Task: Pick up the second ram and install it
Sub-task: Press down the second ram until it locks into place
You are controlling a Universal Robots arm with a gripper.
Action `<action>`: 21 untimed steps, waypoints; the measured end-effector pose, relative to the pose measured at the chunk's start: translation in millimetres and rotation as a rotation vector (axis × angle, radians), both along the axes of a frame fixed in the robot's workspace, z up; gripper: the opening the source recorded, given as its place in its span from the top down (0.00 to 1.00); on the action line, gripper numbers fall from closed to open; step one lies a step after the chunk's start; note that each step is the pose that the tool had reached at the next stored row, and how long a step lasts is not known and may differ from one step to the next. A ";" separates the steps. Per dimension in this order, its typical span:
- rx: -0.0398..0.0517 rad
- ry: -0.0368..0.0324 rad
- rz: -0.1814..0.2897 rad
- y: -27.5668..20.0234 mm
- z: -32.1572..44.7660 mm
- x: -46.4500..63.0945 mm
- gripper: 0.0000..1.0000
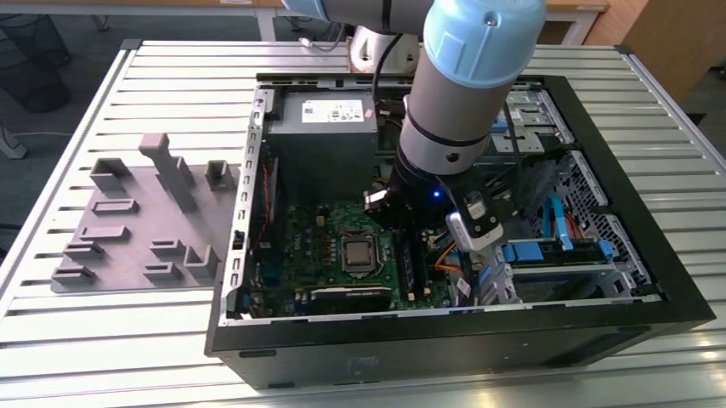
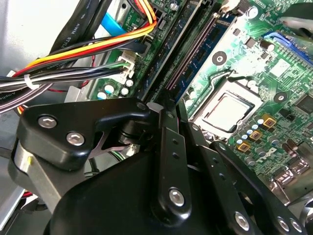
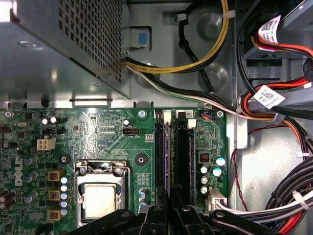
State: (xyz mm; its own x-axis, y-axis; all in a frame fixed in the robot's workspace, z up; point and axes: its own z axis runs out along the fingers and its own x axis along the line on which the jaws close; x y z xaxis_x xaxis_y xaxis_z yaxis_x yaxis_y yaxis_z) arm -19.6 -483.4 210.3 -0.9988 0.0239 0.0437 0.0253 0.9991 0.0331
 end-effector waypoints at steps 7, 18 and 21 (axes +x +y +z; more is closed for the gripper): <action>-0.0016 0.0001 0.000 -0.1 0.1 0.0 0.86; -0.0023 0.0001 0.000 -0.1 -2.5 0.0 0.86; -0.0021 0.0001 0.000 -0.1 -2.7 0.0 0.86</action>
State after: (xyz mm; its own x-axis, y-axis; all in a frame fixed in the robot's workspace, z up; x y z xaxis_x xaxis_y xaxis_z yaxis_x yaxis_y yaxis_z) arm -19.6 -483.4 207.6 -0.9988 0.0240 0.0438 0.0253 0.9992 0.0309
